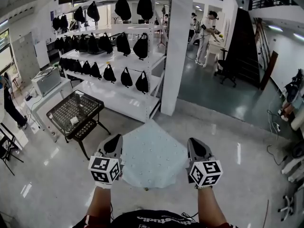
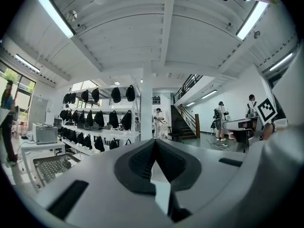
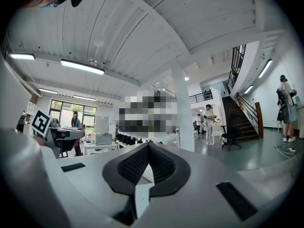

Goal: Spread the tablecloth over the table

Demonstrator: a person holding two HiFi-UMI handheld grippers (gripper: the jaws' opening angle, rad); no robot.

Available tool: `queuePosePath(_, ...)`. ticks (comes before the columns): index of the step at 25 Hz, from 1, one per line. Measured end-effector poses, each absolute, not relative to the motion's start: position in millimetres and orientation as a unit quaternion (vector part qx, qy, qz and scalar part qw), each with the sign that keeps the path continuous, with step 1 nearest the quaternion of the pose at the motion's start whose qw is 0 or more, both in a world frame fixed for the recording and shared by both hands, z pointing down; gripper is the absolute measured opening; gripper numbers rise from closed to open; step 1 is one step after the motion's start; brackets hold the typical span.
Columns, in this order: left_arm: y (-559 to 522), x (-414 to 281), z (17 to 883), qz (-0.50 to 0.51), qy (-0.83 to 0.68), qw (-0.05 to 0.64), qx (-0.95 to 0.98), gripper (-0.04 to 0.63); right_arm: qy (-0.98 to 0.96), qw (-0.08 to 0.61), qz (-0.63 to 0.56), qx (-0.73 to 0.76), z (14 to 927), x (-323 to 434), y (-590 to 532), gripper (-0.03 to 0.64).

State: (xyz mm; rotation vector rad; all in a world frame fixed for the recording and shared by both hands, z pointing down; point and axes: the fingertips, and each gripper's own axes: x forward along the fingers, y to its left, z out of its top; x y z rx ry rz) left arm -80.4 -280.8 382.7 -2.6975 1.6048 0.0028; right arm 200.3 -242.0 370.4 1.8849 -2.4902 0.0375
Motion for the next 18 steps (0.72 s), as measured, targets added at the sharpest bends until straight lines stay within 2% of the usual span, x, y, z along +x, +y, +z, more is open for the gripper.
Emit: queuePosePath(18,-280.7,-84.6,391.0,0.0,0.522,-0.013,-0.853,0.017,-0.791,0.004,0.035,0.611,376.5,209.3,-244.6,0.026)
